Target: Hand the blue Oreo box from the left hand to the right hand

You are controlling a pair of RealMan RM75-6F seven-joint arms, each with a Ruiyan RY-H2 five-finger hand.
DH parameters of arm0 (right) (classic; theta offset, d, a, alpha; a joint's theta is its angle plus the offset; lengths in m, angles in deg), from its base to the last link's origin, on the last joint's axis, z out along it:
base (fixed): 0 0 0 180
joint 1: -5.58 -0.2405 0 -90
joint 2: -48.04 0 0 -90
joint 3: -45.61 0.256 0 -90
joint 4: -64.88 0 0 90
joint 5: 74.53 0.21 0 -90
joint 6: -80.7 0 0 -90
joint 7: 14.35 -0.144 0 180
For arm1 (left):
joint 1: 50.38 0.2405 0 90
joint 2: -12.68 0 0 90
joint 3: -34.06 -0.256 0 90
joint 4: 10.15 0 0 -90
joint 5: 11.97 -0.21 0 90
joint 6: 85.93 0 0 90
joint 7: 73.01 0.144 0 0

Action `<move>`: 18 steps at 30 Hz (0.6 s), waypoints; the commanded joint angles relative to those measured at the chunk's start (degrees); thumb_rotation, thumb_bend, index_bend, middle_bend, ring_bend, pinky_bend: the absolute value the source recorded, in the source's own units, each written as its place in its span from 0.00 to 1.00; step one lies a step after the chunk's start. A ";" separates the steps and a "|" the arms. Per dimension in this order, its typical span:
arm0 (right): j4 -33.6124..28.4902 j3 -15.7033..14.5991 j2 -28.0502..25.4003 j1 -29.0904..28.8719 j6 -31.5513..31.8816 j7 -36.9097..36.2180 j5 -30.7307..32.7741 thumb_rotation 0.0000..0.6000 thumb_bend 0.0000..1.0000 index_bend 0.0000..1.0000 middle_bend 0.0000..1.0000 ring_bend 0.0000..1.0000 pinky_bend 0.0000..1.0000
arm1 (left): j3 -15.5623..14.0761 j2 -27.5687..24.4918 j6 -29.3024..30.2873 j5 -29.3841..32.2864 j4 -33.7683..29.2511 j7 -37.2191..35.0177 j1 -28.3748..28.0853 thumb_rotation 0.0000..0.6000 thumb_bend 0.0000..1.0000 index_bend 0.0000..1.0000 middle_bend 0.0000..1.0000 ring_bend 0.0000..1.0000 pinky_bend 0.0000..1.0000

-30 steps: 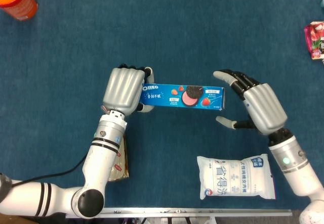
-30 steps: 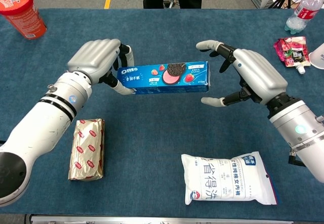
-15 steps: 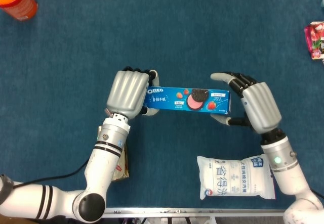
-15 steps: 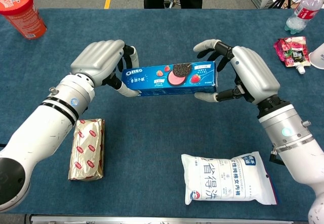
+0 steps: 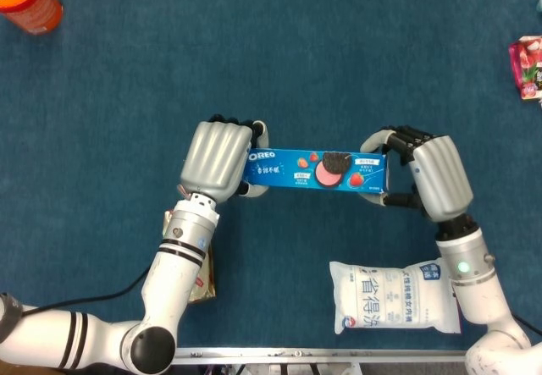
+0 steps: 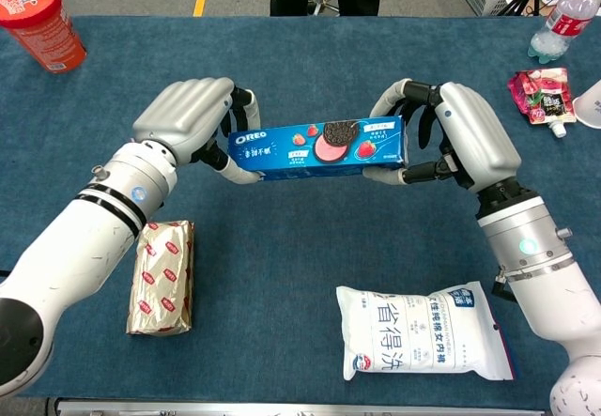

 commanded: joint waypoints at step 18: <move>2.49 0.74 1.57 0.03 2.85 -0.77 -1.08 1.00 0.11 0.70 0.68 0.73 0.70 | -1.29 -2.36 -2.29 -2.18 -0.41 -1.82 0.11 1.00 0.13 0.46 0.45 0.43 0.38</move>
